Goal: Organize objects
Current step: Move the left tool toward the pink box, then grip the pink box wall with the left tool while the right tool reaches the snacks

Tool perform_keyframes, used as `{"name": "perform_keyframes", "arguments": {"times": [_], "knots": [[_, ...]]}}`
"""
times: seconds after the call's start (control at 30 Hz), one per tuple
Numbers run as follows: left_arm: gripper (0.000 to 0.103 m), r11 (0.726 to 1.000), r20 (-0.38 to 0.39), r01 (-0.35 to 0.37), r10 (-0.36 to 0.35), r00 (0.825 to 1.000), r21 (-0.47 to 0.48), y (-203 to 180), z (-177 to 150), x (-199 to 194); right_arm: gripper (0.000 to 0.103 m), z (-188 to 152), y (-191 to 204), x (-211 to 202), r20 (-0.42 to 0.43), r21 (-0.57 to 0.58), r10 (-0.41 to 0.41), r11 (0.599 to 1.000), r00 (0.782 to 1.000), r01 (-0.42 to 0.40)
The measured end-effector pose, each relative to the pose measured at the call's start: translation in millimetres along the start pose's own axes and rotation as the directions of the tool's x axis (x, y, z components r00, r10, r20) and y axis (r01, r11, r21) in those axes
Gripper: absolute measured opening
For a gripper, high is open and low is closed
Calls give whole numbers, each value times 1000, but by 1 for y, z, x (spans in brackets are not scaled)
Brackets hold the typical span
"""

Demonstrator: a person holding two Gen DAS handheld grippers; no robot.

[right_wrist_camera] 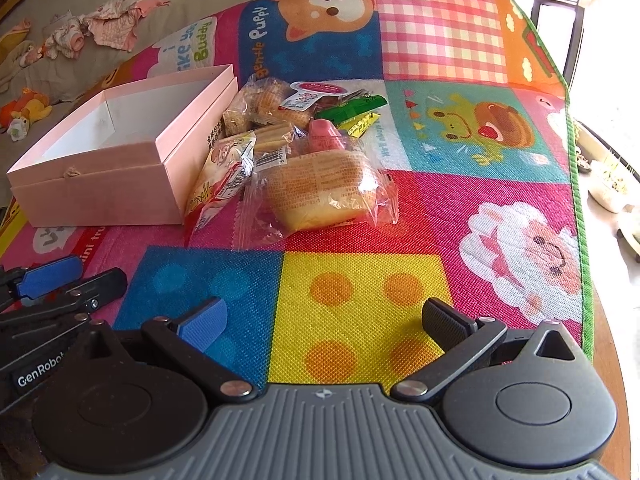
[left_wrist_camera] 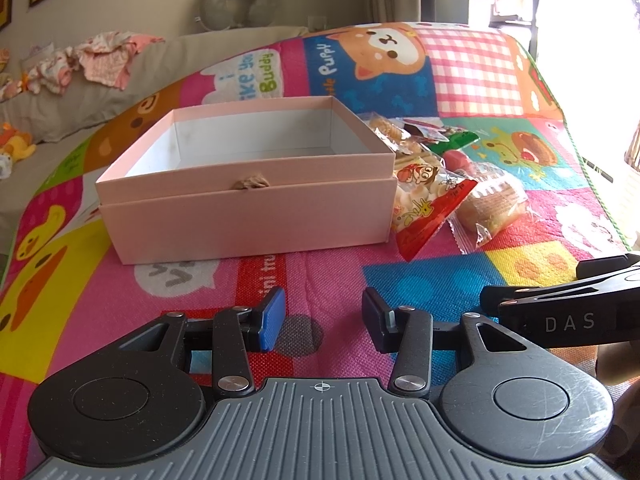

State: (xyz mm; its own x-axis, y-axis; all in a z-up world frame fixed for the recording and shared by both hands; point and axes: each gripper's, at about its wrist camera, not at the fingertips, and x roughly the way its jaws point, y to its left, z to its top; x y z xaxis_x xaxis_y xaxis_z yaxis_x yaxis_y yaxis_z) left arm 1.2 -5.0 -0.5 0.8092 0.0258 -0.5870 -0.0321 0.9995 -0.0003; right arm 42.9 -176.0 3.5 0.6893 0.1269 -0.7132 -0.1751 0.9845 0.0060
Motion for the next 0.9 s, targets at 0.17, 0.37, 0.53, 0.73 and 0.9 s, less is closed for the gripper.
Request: {"name": "perform_keyframes", "arguments": {"times": [0.17, 0.37, 0.53, 0.73, 0.9], "knots": [[48, 1000, 3, 9, -9, 1000, -16, 3, 0, 0, 103, 0, -1, 0, -3, 0, 2, 1000, 1000, -2], [47, 995, -8, 71, -72, 997, -76, 23, 11, -16, 103, 2, -7, -14, 12, 66, 8, 998, 1000, -9], [48, 987, 114, 138, -128, 985, -84, 72, 58, -61, 103, 30, -10, -66, 192, 56, -14, 998, 981, 3], [45, 987, 8, -9, 10, 1000, -161, 162, 132, -13, 103, 88, -21, -107, 275, 32, 10, 999, 961, -20], [45, 961, -118, -13, -20, 993, -276, 192, 139, 52, 103, 115, -15, -100, 293, -38, -1, 999, 956, 13]]}}
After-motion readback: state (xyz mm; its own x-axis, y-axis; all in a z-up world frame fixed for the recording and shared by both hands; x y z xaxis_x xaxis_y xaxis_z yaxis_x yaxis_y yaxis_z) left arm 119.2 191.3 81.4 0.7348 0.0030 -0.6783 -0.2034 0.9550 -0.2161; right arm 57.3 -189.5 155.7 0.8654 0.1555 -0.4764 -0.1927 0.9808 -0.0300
